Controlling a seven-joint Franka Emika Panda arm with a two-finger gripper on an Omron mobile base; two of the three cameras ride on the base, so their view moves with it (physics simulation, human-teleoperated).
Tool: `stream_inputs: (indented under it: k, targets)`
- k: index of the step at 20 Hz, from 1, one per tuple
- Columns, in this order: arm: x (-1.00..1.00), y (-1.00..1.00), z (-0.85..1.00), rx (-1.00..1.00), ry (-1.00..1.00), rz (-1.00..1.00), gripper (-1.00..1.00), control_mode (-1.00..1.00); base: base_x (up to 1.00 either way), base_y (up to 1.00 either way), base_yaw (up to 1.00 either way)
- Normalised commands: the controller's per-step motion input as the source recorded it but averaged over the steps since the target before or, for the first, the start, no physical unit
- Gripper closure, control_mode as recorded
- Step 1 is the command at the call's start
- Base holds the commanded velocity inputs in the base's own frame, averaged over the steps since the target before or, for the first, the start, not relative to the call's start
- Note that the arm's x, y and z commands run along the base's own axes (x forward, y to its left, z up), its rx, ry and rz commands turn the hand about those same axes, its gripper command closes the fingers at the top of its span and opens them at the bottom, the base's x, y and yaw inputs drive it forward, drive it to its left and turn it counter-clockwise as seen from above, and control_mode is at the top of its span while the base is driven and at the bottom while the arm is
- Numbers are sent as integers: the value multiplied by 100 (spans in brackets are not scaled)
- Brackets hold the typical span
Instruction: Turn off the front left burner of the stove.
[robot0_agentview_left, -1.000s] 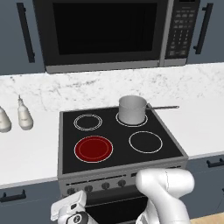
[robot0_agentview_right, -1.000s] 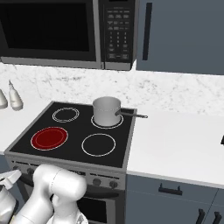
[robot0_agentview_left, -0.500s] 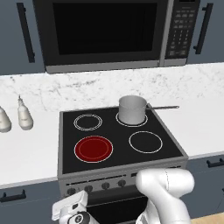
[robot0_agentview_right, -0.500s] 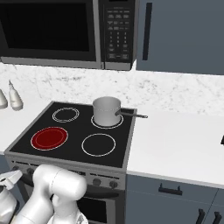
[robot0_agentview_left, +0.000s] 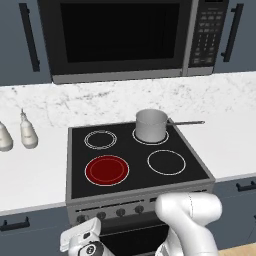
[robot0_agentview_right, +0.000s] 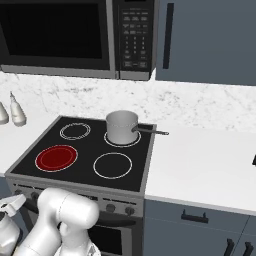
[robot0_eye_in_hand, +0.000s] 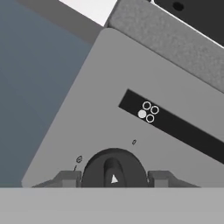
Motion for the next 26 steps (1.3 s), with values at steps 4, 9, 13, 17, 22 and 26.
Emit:
stream_inputs:
  k: [4,9,13,17,22,26]
  targets:
    - [0,-7,4,17,3,-5,100,-100,0,0,0]
    - [0,-42,12,47,11,-13,100,-100,0,0,0]
    - [0,-55,8,65,14,-15,100,-100,0,0,0]
    - [-3,-59,8,71,10,-17,100,-100,0,0,0]
    - [-1,-58,10,67,3,-16,100,-100,0,0,0]
    - [0,-4,0,4,0,-3,100,-100,0,0,0]
